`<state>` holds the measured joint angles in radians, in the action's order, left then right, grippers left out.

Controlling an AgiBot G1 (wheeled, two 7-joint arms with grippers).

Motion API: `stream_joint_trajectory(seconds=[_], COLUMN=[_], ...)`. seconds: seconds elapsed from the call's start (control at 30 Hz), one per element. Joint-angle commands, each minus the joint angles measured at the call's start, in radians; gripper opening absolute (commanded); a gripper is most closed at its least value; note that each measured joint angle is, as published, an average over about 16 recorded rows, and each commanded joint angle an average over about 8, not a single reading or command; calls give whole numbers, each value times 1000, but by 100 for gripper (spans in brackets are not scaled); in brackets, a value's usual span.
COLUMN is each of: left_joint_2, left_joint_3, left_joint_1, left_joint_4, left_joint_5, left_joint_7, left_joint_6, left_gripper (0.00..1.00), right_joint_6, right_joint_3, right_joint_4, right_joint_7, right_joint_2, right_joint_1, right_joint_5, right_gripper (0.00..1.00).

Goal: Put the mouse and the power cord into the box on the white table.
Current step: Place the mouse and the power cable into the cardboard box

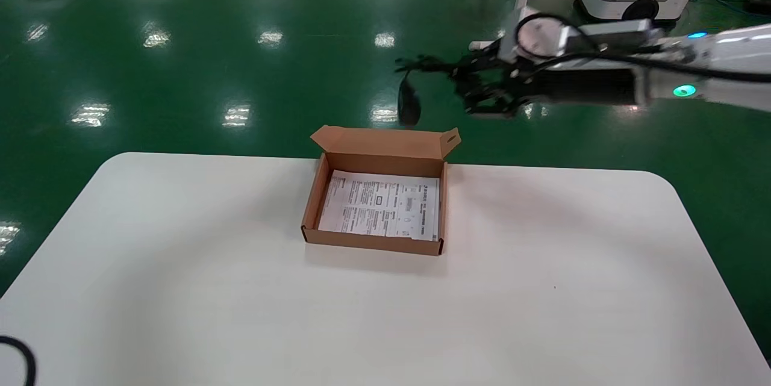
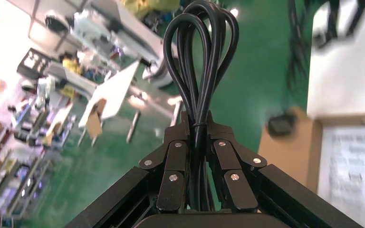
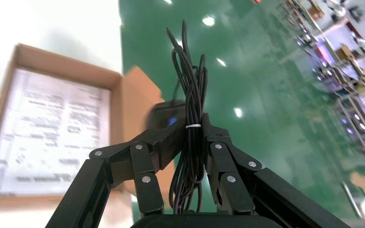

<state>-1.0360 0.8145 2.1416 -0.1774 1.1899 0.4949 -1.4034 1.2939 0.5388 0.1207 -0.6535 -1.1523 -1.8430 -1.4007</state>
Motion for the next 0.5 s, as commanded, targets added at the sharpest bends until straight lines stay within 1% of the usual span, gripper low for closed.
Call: stream_joint_trajectory(seconds=[0.03, 0.17, 0.5], left_joint_2=[-27, -48, -68], left_joint_3=[-6, -7, -9], left_joint_1=[12, 16, 5], left_joint_4=[5, 23, 70], left_joint_5=[-9, -12, -18], left_joint_7=[2, 17, 40], left_joint_6=[7, -4, -32], left_gripper=[0, 0, 0], right_joint_6=[-1, -9, -33], right_joint_3=[0, 9, 32], right_joint_4=[3, 16, 45], right_joint_7=[-3, -16, -54], right_joint_2=[-23, -55, -110], right_joint_1=[16, 44, 104], right_joint_5=[2, -9, -38], right_gripper=[0, 0, 0])
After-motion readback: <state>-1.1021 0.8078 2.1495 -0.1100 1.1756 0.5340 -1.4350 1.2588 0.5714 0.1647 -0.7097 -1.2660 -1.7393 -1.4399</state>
